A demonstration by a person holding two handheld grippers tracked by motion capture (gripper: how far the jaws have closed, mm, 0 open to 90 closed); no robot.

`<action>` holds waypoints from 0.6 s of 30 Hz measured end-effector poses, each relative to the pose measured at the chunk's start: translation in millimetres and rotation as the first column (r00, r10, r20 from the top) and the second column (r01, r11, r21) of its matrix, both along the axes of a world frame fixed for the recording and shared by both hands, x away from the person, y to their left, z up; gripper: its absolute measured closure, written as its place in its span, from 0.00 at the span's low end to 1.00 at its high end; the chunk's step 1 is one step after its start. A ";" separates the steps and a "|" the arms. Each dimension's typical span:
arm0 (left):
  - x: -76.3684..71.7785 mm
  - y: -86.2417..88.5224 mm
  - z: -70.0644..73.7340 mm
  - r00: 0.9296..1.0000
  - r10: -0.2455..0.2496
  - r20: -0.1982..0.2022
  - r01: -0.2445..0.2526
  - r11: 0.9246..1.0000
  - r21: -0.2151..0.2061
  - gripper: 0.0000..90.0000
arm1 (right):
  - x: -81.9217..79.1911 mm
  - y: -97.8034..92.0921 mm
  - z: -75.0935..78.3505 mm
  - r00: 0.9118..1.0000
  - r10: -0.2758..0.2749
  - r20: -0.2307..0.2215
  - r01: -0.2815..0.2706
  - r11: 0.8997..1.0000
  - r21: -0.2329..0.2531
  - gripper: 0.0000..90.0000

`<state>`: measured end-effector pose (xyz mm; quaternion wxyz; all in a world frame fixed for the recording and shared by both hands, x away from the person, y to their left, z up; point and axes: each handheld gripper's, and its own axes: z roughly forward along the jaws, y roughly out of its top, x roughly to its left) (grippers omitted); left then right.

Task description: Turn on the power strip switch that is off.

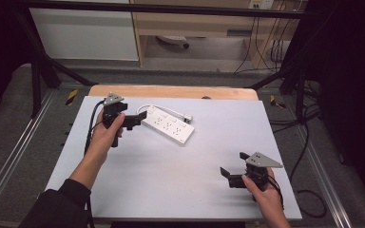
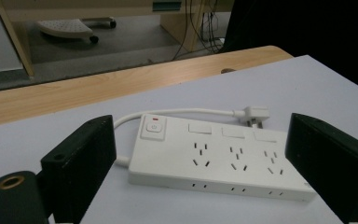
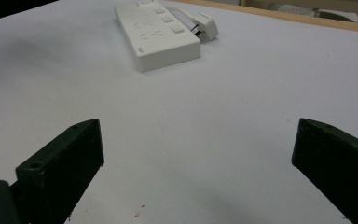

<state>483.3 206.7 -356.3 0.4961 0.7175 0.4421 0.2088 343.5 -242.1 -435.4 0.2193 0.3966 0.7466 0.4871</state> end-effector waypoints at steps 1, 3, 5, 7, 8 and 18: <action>-2.7 1.3 0.6 1.000 -0.003 0.004 0.003 1.000 -0.004 0.10 | 0.0 -0.1 0.1 1.000 0.000 0.000 0.000 1.000 0.001 0.03; -8.4 3.6 1.0 1.000 -0.008 0.010 0.008 1.000 -0.007 0.10 | 0.1 -0.3 0.3 1.000 0.001 0.000 -0.001 1.000 0.002 0.03; -14.3 5.8 0.5 1.000 -0.013 0.012 0.013 1.000 -0.012 0.10 | 0.2 -0.3 0.2 1.000 0.001 0.001 -0.001 1.000 0.003 0.03; -21.0 8.3 0.2 1.000 -0.016 0.019 0.017 1.000 -0.014 0.10 | 0.1 0.0 0.5 1.000 0.003 0.000 -0.003 1.000 0.003 0.03; -24.4 9.6 -0.2 1.000 -0.020 0.023 0.021 1.000 -0.011 0.10 | 0.0 0.1 0.7 1.000 0.004 0.001 -0.004 1.000 0.004 0.03; -62.3 24.7 -8.7 0.998 -0.024 0.056 0.024 1.000 -0.008 0.09 | 0.2 2.0 0.6 1.000 0.009 0.002 -0.009 1.000 0.002 0.03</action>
